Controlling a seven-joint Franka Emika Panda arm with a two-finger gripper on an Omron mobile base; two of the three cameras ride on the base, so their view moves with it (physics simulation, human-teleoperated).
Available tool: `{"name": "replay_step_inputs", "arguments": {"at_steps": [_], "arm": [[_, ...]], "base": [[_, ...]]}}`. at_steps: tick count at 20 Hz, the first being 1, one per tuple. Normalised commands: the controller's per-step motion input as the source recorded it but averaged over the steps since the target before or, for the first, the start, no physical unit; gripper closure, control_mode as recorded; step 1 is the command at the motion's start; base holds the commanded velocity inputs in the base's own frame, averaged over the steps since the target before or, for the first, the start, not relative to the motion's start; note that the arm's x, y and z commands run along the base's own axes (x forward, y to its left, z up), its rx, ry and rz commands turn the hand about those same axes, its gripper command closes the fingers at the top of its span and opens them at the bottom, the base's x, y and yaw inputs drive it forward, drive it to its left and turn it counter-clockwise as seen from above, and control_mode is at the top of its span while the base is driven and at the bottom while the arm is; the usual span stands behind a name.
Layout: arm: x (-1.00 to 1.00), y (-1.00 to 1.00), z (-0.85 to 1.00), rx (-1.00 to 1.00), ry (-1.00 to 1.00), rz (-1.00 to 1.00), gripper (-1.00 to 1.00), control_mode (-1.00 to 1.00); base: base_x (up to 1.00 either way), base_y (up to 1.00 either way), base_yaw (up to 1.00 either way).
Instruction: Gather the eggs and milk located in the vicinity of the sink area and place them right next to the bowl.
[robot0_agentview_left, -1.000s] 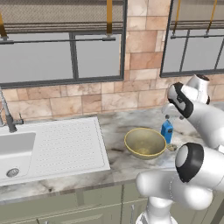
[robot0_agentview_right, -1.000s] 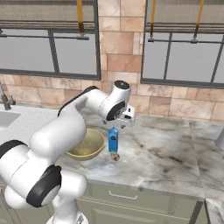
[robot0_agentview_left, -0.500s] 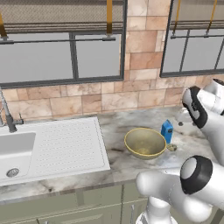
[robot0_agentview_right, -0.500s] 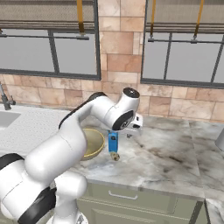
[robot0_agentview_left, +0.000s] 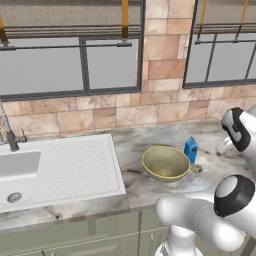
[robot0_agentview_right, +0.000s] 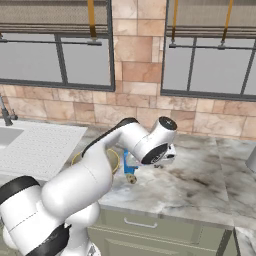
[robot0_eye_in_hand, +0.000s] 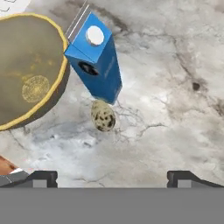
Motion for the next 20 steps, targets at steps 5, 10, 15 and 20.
{"name": "replay_step_inputs", "arguments": {"at_steps": [5,10,15,20], "arm": [[0.03,-0.13,-0.29,-0.08,-0.09,0.46,-1.0,-1.0],[0.0,-0.02,-0.35,-0.11,-0.23,0.46,-1.0,-1.0],[-0.17,0.0,-0.46,-0.04,-0.44,0.33,-1.0,-1.0],[-0.1,0.16,-0.24,0.0,-0.29,0.19,-1.0,-1.0]], "base": [[0.0,0.0,0.0],[0.0,0.0,0.0],[0.0,0.0,0.0],[0.0,0.0,0.0]]}}
